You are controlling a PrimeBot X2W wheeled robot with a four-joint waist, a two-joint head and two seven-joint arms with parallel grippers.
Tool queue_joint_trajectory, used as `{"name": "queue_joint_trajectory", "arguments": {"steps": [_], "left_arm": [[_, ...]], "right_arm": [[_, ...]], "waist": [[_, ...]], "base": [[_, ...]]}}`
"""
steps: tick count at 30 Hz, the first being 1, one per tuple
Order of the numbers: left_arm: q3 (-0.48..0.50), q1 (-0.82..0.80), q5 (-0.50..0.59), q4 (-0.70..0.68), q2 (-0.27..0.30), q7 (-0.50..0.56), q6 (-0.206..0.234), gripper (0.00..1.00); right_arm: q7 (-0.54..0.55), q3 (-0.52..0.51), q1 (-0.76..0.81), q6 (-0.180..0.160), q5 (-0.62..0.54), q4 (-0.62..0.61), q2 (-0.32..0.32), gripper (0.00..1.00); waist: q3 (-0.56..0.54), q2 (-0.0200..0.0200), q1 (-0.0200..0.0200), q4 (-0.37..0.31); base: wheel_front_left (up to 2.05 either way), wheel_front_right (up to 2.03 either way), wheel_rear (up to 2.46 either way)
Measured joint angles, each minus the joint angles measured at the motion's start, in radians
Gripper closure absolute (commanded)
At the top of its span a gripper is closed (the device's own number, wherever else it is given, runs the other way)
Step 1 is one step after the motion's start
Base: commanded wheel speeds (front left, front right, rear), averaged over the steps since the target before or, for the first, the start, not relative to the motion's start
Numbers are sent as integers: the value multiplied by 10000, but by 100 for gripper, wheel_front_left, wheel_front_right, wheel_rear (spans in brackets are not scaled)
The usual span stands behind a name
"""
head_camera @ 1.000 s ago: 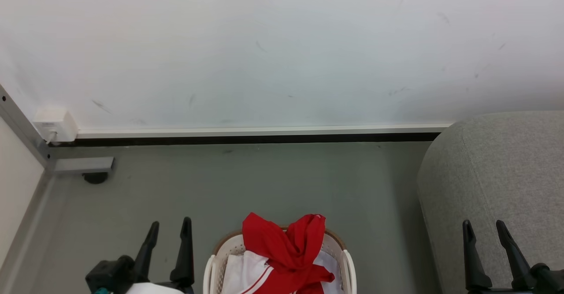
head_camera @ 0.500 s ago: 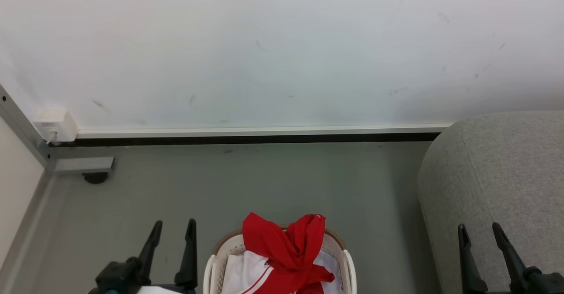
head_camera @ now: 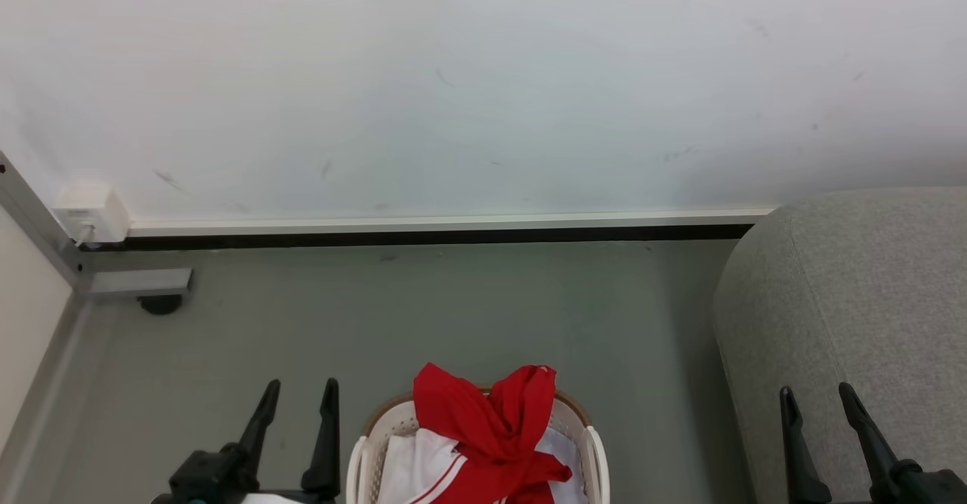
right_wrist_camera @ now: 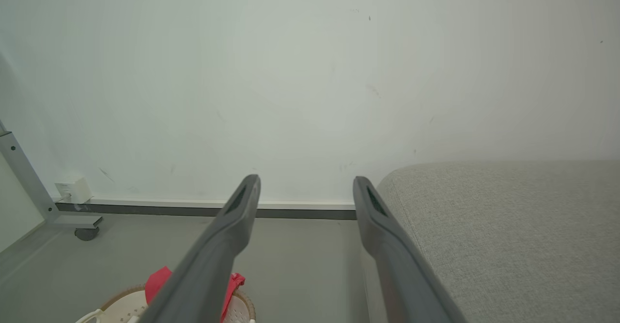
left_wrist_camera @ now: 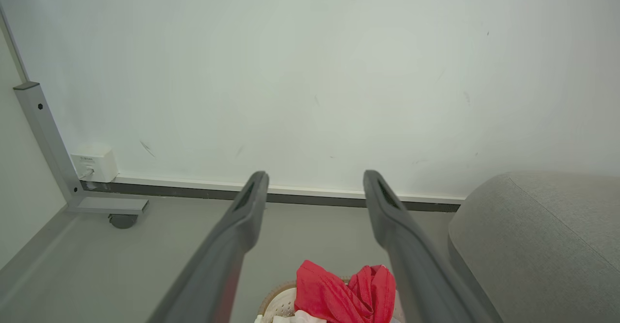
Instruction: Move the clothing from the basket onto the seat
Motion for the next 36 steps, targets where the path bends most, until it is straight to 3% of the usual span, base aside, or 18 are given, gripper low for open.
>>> {"name": "queue_joint_trajectory", "arguments": {"steps": [8,16,36], "left_arm": [[-2,-75,132,121,6,0,-104,0],[-502,-1146,635,815,12,0,-357,0],[-3737,-6399,2451,5839,686,48,-591,0]], "right_arm": [[-17,92,-106,0,105,-35,0,0],[-19,107,-617,0,320,-328,-2,0],[-19,529,-2844,0,1336,-1308,-4,0]], "waist": [[238,0,0,-267],[1076,0,0,-728],[5243,0,3,-2169]], "base": [[0,0,0],[0,0,0],[0,0,0]]}}
